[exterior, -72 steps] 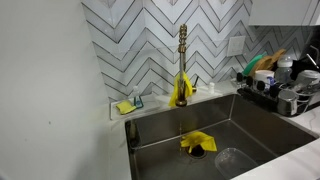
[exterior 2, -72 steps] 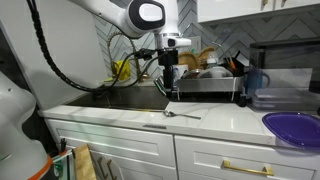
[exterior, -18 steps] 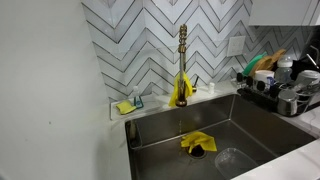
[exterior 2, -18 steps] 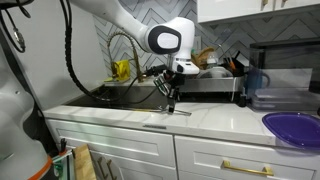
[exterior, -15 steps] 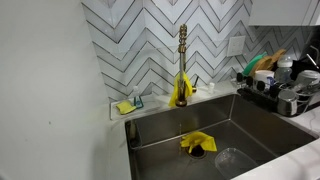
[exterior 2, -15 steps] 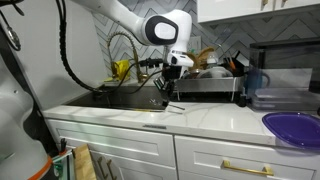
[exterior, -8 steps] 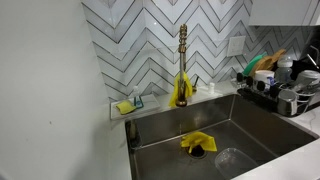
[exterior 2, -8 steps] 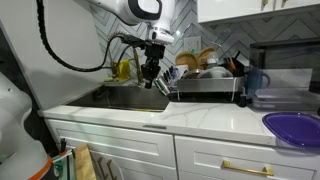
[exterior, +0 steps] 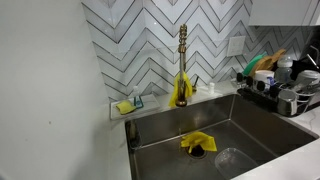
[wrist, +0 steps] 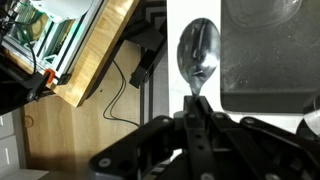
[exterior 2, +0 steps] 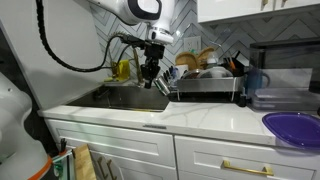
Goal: Put the silver spoon under the running faucet then place it back on the counter.
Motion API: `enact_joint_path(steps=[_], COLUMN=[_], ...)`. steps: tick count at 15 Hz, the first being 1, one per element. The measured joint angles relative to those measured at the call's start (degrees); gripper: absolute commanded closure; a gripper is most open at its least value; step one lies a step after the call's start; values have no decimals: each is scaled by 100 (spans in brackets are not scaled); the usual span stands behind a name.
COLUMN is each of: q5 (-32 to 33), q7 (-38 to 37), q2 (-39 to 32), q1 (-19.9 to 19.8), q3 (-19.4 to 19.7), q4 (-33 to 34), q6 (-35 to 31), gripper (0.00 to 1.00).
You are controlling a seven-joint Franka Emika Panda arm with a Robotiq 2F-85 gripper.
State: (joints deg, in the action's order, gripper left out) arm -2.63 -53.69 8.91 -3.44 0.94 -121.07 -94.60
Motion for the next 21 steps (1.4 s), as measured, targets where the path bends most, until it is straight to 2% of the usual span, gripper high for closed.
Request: enact_joint_path(steps=[5,8,12,13,14,16,20,21], q5=[-30,48,362,478,590,689,726,727], q7=[-21,-415,-712,-731,-734,-744,-744,-744], q2=[-139,-216,-464,-565,-684,-880,-1000,-1003], q1=[207,379,663,738,815,922,931,931], q3=[-319,-578,-901,-966,-1029,-1090,-1088,-1088], q4=[356,738,1391,1572,1759,2017,2120,2128], q6=[59,326,479,479,479,479,479,479], gripper=[98,98,98,94,94,94,94,98])
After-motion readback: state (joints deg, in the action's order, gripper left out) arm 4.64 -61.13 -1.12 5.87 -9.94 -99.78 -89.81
